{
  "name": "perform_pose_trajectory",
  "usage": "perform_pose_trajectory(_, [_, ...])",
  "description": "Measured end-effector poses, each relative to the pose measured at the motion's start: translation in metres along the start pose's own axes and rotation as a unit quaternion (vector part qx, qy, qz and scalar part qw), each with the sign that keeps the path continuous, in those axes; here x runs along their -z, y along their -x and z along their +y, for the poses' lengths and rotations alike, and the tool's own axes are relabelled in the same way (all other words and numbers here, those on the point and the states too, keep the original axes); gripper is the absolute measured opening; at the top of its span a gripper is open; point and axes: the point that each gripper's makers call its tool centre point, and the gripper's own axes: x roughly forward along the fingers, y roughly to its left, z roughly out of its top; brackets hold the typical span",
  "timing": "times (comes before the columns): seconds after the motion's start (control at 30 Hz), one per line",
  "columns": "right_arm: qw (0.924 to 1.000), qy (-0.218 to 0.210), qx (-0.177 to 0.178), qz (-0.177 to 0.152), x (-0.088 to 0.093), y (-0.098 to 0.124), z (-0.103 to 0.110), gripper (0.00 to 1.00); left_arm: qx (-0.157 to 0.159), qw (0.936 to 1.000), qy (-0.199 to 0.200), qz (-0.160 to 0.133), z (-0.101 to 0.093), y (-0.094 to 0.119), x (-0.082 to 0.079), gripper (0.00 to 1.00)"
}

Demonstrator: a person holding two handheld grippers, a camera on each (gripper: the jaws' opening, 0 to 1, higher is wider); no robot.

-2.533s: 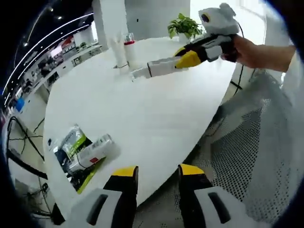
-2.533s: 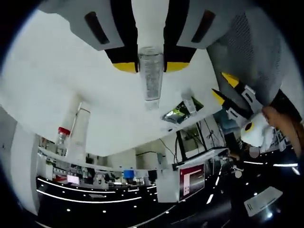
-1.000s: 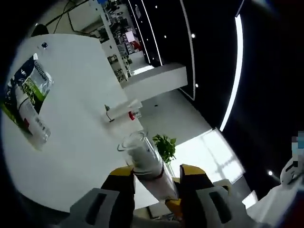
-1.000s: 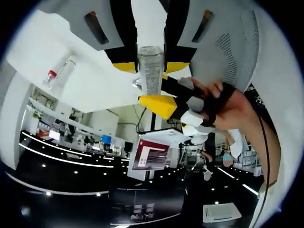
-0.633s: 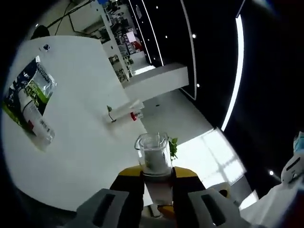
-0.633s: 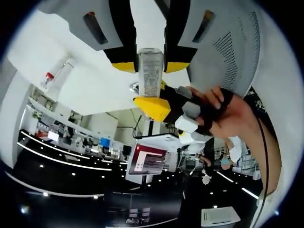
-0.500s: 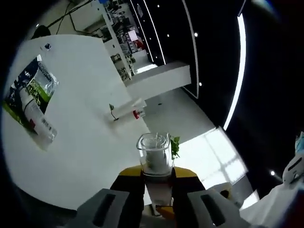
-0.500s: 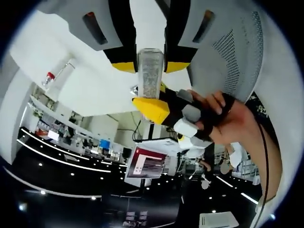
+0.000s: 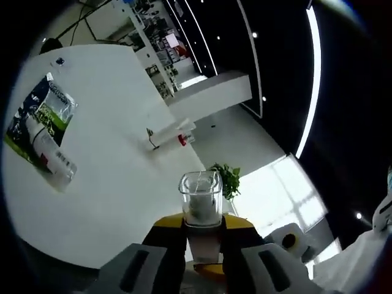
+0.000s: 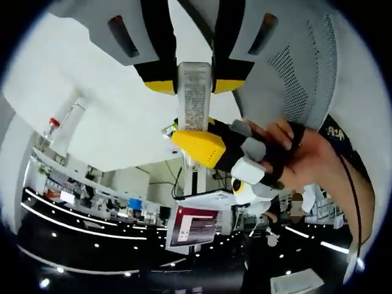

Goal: Arrange the skincare products in the storage area until every visible bottle or jar stands upright without overlapping.

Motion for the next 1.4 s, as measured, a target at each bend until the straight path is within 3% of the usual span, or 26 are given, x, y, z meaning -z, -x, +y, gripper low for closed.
perform_pose_trajectory(0.13, [0.9953,-0.086,-0.036,-0.027,-0.005,0.003,0.002,0.18,0.014,0.9997,-0.020,-0.003,-0.008,0.001,0.000,0.23])
perform_pose_trajectory(0.23, [0.9812,-0.168,-0.080,-0.050,-0.013,0.006,0.006,0.18,0.028,0.9990,-0.035,-0.008,-0.012,0.001,-0.002,0.24])
perform_pose_trajectory(0.27, [0.9696,-0.214,-0.107,-0.053,-0.016,0.007,0.010,0.18,0.034,0.9988,-0.035,-0.008,-0.014,0.001,-0.002,0.24])
perform_pose_trajectory(0.37, [0.9526,-0.259,-0.148,-0.057,-0.019,0.009,0.016,0.18,0.049,0.9983,-0.032,-0.009,-0.019,0.002,-0.003,0.25])
perform_pose_trajectory(0.43, [0.9272,-0.314,-0.195,-0.057,-0.023,0.012,0.024,0.18,0.063,0.9977,-0.026,-0.008,-0.024,0.003,-0.002,0.26])
perform_pose_trajectory(0.5, [0.9102,-0.343,-0.224,-0.061,-0.026,0.015,0.027,0.18,0.077,0.9967,-0.025,-0.008,-0.029,0.003,-0.002,0.26])
perform_pose_trajectory(0.53, [0.8949,-0.365,-0.249,-0.060,-0.029,0.018,0.032,0.18,0.092,0.9955,-0.021,-0.007,-0.035,0.004,-0.002,0.26])
perform_pose_trajectory(0.63, [0.8779,-0.390,-0.270,-0.061,-0.032,0.021,0.036,0.18,0.104,0.9944,-0.015,-0.006,-0.038,0.005,-0.002,0.25])
perform_pose_trajectory(0.7, [0.8808,-0.388,-0.265,-0.063,-0.031,0.019,0.035,0.18,0.103,0.9946,-0.004,-0.005,-0.038,0.006,-0.001,0.24])
perform_pose_trajectory(0.73, [0.8850,-0.381,-0.261,-0.061,-0.030,0.019,0.037,0.19,0.103,0.9946,-0.002,-0.003,-0.038,0.006,-0.001,0.24])
perform_pose_trajectory(0.77, [0.8954,-0.364,-0.249,-0.064,-0.028,0.016,0.034,0.19,0.099,0.9950,-0.003,-0.004,-0.037,0.006,-0.001,0.24])
perform_pose_trajectory(0.83, [0.9029,-0.352,-0.240,-0.057,-0.027,0.015,0.037,0.19,0.089,0.9960,0.001,-0.003,-0.033,0.006,-0.001,0.23])
perform_pose_trajectory(0.93, [0.9521,-0.247,-0.172,-0.056,-0.019,0.007,0.027,0.20,0.049,0.9983,-0.029,-0.008,-0.020,0.005,-0.002,0.23])
perform_pose_trajectory(1.0, [0.9681,-0.199,-0.142,-0.054,-0.018,0.005,0.026,0.21,0.043,0.9988,-0.022,-0.010,-0.018,0.004,-0.003,0.23])
perform_pose_trajectory(1.1, [0.9867,-0.126,-0.092,-0.045,-0.015,0.002,0.023,0.22,0.002,0.9994,-0.029,-0.018,-0.006,0.003,-0.004,0.23])
perform_pose_trajectory(1.13, [0.9917,-0.099,-0.072,-0.040,-0.013,0.000,0.021,0.22,-0.010,0.9992,-0.034,-0.020,-0.003,0.003,-0.005,0.23])
perform_pose_trajectory(1.2, [0.9948,-0.075,-0.062,-0.029,-0.009,-0.002,0.022,0.23,-0.023,0.9986,-0.046,-0.014,0.000,0.002,-0.003,0.23])
perform_pose_trajectory(1.4, [0.9962,-0.069,-0.051,-0.015,-0.004,-0.008,0.021,0.24,-0.036,0.9972,-0.066,-0.001,0.003,0.000,0.002,0.23])
